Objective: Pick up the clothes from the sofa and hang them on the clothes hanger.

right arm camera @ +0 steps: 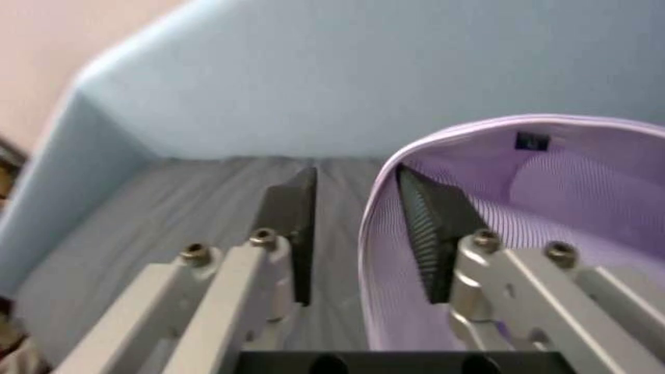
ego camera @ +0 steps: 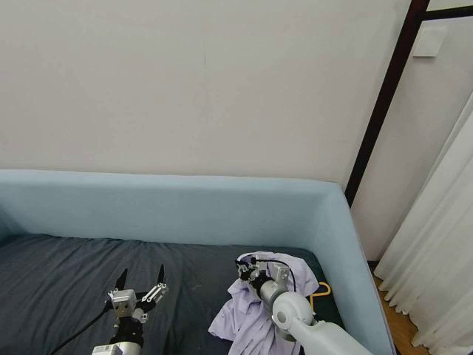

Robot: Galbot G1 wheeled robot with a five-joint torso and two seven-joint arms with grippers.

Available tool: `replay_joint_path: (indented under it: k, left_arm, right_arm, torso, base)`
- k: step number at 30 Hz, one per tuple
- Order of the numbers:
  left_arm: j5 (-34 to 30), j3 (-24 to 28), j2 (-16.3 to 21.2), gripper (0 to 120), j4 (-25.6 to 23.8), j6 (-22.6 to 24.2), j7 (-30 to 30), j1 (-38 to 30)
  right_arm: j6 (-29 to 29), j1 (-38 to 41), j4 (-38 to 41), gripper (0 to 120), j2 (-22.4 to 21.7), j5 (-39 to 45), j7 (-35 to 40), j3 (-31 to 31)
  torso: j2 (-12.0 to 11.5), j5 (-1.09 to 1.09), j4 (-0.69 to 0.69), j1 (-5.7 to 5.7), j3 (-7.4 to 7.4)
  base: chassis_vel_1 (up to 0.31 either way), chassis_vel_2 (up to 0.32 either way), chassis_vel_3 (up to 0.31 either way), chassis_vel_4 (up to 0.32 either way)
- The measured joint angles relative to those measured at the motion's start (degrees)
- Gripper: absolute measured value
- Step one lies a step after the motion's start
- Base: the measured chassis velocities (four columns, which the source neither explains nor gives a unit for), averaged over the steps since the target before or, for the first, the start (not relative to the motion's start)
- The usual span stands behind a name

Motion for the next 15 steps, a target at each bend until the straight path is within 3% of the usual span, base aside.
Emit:
replay_joint_path:
  k: [5, 9, 15]
  left_arm:
    - [0.1, 0.2, 0.0, 100, 0.0, 0.0, 0.0, -0.1]
    - [0.5, 1.0, -0.2, 100, 0.0, -0.1, 0.0, -0.2]
    - [0.7, 1.3, -0.3, 100, 0.0, -0.1, 0.0, -0.3]
  right_arm:
    - [0.3, -1.3, 0.8, 48, -2.1, -1.2, -1.1, 0.8]
    - [-5.6, -3.7, 0.7, 68, -2.7, -3.2, 7.4, 2.2]
    - [-10.4, -5.0, 0.2, 86, -2.6, -4.2, 11.7, 3.1]
  torso:
    - [0.0, 0.01, -0.01, 0.00, 0.00]
    - [0.0, 0.01, -0.01, 0.00, 0.00]
    - [0.0, 0.01, -0.01, 0.00, 0.00]
  base:
    - [0.000, 0.000, 0.000, 0.000]
    - [0.000, 0.000, 0.000, 0.000]
    - [0.000, 0.000, 0.000, 0.000]
